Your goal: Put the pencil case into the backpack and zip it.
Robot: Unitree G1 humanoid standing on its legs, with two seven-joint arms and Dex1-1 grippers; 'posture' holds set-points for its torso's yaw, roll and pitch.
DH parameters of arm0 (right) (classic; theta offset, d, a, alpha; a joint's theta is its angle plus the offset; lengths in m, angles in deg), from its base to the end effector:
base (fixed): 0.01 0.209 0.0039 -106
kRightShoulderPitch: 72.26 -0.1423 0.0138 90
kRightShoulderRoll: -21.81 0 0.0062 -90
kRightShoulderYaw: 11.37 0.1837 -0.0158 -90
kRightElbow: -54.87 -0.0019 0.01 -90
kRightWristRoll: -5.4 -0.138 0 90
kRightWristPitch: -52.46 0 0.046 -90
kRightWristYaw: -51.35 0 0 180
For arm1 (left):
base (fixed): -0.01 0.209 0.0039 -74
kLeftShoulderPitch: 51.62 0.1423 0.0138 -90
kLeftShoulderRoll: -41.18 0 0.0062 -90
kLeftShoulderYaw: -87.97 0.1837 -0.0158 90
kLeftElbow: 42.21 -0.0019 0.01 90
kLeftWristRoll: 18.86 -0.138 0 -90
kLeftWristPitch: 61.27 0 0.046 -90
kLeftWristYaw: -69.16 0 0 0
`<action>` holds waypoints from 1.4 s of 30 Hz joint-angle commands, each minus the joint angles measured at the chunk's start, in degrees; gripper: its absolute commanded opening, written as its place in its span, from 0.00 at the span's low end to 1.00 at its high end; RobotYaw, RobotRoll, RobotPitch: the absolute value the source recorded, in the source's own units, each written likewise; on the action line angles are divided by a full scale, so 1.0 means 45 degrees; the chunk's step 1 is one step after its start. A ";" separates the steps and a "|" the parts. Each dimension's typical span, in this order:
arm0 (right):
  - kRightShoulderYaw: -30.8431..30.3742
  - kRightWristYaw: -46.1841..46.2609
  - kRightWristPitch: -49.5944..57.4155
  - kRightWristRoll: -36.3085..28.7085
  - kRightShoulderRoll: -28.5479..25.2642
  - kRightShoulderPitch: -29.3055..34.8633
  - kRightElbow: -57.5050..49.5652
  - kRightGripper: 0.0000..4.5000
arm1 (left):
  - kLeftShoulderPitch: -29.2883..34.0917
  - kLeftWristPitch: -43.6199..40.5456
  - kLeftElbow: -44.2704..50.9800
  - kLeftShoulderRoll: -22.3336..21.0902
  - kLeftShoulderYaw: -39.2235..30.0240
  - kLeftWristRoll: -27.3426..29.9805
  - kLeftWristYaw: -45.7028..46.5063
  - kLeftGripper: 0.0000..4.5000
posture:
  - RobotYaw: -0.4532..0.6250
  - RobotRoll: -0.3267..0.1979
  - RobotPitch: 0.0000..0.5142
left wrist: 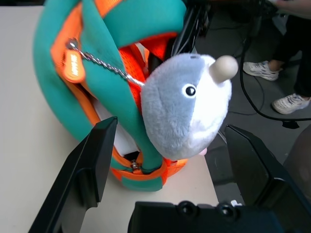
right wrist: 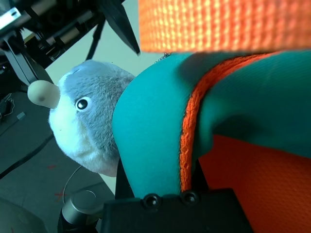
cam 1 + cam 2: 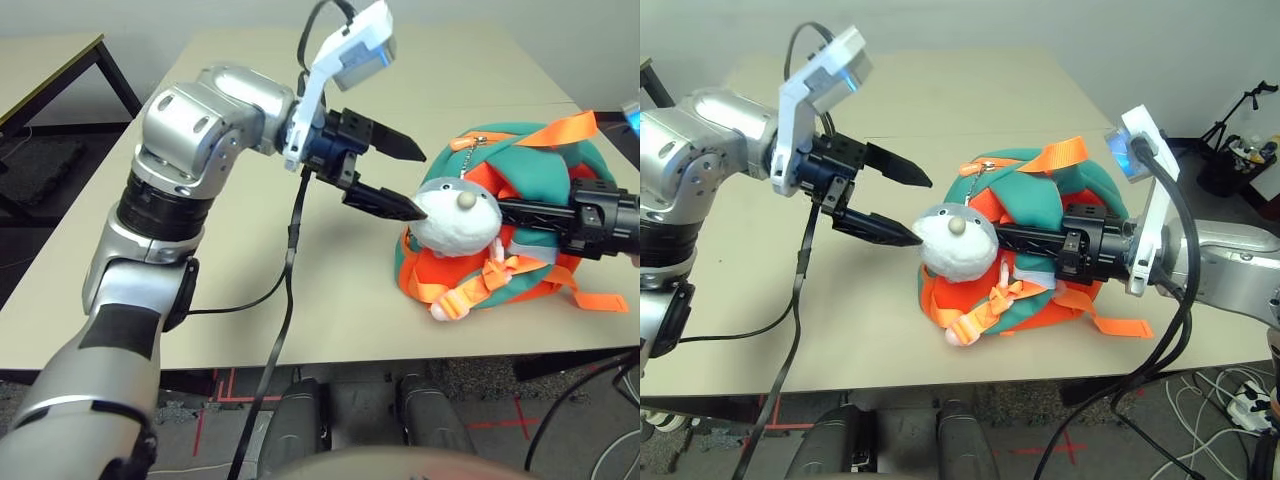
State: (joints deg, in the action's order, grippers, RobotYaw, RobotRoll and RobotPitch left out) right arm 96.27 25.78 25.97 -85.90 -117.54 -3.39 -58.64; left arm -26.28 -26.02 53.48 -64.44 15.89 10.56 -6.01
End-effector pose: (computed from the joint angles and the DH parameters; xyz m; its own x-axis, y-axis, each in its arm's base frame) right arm 0.1916 -0.2471 0.2622 0.4513 0.8587 -0.2428 -0.8247 0.5052 0.2540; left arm 0.2878 0.1152 0.2976 -0.1153 -0.9055 -0.4083 0.9793 -0.1725 0.1061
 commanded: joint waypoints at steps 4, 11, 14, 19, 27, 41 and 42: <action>-0.0203 -0.0068 0.0084 -0.0034 0.0088 -0.0172 -0.0067 0.02 | 0.0225 -0.0022 0.0187 0.0444 0.0536 0.0055 0.0208 1.00 | 0.34 0.62 0.16; -0.0281 0.0001 0.0072 -0.0064 0.0131 -0.0185 -0.0112 0.02 | 0.0449 -0.0087 0.0041 0.0998 0.0794 0.0059 0.0499 1.00 | 0.34 0.62 0.17; -0.0281 -0.0009 0.0098 -0.0084 0.0105 -0.0183 -0.0102 0.02 | 0.0449 -0.0134 -0.0001 0.1060 0.0761 0.0061 0.0640 1.00 | 0.34 0.62 0.19; -0.0253 -0.0035 0.0108 -0.0055 0.0098 -0.0117 -0.0099 0.02 | 0.0356 -0.0060 -0.0120 0.1003 0.0659 -0.0018 0.0748 1.00 | 0.34 0.62 0.18; -0.0277 -0.0098 0.0078 0.0114 0.0143 -0.0138 -0.0055 0.02 | 0.0323 -0.0098 -0.0266 0.0938 0.0372 0.0022 0.1096 1.00 | 0.34 0.62 0.17; -0.0349 -0.0176 0.0142 0.0302 0.0258 -0.0247 -0.0036 0.02 | 0.0278 -0.0597 -0.0192 0.0940 0.0254 0.0268 0.1388 1.00 | 0.35 0.62 0.17; -0.0359 -0.0181 0.0146 0.0317 0.0267 -0.0259 -0.0029 0.02 | 0.0281 -0.0578 -0.0175 0.0887 0.0289 0.0266 0.1339 1.00 | 0.35 0.62 0.17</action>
State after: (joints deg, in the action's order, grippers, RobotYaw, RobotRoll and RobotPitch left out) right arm 95.65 25.77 26.00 -84.52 -116.52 -3.84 -58.38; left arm -24.94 -28.32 52.30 -60.17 17.20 11.54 0.05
